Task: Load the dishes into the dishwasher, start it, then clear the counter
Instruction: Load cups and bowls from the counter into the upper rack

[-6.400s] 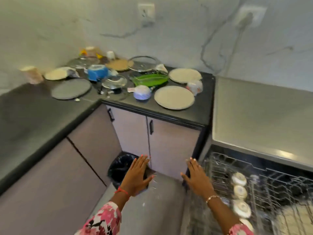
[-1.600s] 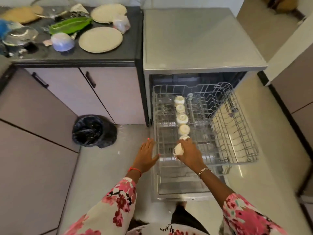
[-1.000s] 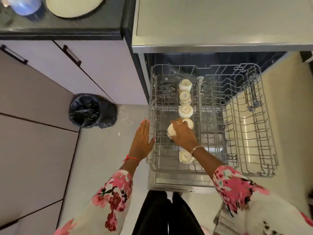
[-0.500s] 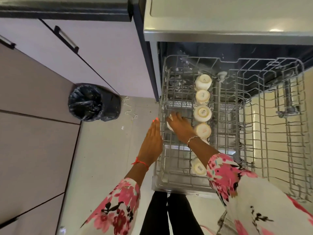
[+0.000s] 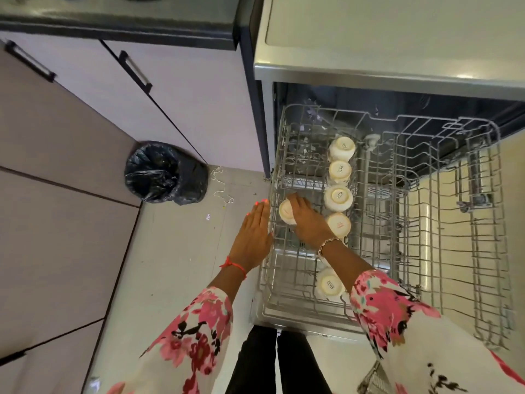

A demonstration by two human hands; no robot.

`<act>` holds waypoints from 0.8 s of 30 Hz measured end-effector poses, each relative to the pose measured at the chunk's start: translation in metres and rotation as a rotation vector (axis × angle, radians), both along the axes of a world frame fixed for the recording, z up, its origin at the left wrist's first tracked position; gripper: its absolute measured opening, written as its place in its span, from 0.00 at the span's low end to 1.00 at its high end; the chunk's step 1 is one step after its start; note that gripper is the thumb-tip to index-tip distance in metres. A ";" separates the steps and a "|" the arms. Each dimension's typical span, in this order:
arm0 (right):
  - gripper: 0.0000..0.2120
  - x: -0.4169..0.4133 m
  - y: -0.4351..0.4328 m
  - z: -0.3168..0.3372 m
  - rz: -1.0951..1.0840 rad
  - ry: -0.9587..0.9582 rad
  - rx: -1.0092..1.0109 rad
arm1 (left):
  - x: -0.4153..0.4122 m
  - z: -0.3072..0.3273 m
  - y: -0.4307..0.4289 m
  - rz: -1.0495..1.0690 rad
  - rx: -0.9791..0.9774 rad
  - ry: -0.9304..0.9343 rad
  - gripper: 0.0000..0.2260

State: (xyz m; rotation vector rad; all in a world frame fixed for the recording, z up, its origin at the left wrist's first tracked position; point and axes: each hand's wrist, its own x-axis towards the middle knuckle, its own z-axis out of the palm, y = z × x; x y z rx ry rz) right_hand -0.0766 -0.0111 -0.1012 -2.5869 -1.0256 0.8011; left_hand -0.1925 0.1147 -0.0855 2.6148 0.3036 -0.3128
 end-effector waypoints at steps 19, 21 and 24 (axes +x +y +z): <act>0.27 -0.077 0.111 0.184 0.105 -0.215 0.097 | -0.130 0.156 0.164 0.185 0.168 -0.095 0.37; 0.27 -0.088 0.150 0.197 0.100 -0.240 0.109 | -0.142 0.169 0.206 0.179 0.210 -0.119 0.32; 0.27 -0.100 0.207 0.216 0.087 -0.272 0.158 | -0.158 0.183 0.262 0.196 0.221 -0.195 0.32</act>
